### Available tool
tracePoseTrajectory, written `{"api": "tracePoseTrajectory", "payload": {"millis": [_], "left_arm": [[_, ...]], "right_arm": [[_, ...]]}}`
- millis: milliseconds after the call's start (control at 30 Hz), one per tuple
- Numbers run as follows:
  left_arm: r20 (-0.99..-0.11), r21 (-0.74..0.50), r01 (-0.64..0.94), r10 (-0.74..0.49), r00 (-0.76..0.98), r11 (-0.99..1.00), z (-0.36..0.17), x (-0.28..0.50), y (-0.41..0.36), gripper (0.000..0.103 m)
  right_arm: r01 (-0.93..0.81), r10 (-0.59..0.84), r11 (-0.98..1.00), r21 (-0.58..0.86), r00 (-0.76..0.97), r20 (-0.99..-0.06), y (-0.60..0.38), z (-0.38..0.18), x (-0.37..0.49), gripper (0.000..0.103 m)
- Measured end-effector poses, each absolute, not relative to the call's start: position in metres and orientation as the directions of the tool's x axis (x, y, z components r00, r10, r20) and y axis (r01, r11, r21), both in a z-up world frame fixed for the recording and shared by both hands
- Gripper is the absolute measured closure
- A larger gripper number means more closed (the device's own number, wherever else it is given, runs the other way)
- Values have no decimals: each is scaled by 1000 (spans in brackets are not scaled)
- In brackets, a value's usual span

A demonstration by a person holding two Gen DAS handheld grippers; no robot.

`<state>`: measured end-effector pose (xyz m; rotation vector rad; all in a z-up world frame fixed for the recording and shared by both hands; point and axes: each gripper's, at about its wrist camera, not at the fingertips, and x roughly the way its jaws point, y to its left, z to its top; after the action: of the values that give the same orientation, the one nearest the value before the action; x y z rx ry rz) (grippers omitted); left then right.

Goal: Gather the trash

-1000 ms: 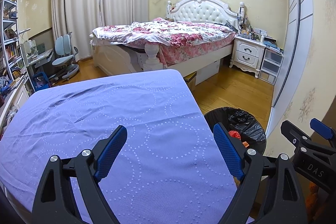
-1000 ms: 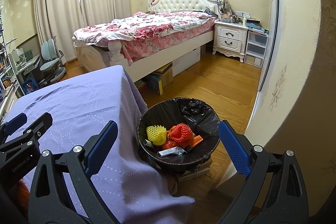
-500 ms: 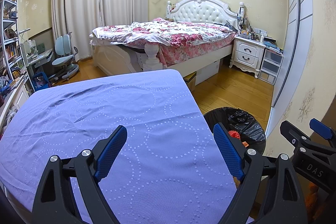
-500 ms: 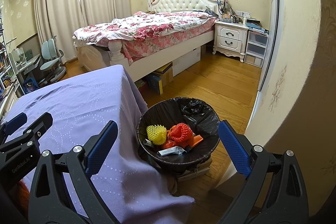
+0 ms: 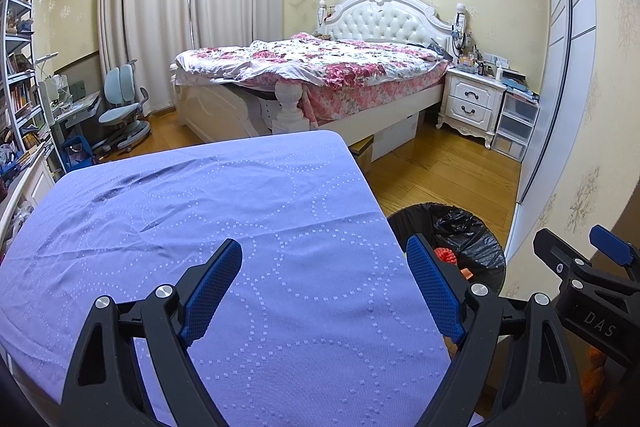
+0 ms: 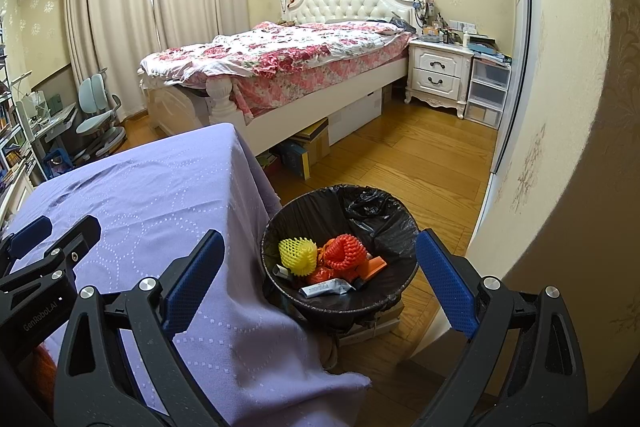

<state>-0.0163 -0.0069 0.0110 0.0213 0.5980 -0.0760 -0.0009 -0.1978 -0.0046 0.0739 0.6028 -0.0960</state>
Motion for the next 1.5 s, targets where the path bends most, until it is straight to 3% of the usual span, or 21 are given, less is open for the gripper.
{"api": "tracePoseTrajectory", "payload": {"millis": [1133,1500], "left_arm": [[-543,-4,64,-56,838,998,6,-24,-17,19],[-543,33,15,5,839,999,5,-19,-10,19]], "right_arm": [[111,-69,993,40,818,-570,-198,-4,-2,9],[95,-57,995,35,814,-578,-192,-8,-4,9]]}}
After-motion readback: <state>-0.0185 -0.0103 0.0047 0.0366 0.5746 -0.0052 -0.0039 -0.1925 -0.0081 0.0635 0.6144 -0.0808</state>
